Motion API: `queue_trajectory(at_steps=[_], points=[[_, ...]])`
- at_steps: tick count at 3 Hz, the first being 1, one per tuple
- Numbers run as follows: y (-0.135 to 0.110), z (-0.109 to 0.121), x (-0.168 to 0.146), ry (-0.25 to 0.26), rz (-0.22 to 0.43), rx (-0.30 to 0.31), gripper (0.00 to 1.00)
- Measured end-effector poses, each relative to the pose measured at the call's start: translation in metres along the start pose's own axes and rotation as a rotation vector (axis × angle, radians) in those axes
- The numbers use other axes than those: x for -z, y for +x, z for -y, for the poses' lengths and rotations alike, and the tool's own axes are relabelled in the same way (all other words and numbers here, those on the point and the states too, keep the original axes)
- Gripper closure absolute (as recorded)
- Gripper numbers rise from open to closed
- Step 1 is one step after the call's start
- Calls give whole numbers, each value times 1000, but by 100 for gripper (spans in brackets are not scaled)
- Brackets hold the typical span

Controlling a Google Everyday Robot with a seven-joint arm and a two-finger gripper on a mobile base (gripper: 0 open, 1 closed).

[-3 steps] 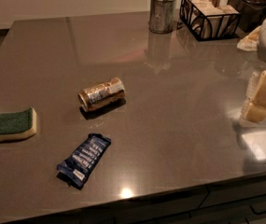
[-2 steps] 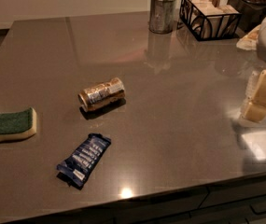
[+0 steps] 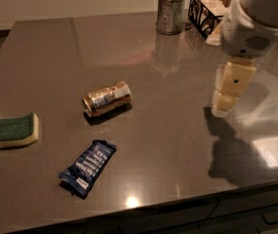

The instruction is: Pick orange can

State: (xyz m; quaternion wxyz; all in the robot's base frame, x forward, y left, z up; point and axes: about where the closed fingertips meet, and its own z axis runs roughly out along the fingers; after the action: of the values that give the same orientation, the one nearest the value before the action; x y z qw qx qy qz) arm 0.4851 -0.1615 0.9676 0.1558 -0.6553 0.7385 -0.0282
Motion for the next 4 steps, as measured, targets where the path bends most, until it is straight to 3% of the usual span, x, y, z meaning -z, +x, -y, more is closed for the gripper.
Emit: queue_trajectory(at_steps=[2, 4], points=[[-76, 37, -70, -96, 32, 177, 0], [-135, 43, -130, -184, 55, 333, 0]])
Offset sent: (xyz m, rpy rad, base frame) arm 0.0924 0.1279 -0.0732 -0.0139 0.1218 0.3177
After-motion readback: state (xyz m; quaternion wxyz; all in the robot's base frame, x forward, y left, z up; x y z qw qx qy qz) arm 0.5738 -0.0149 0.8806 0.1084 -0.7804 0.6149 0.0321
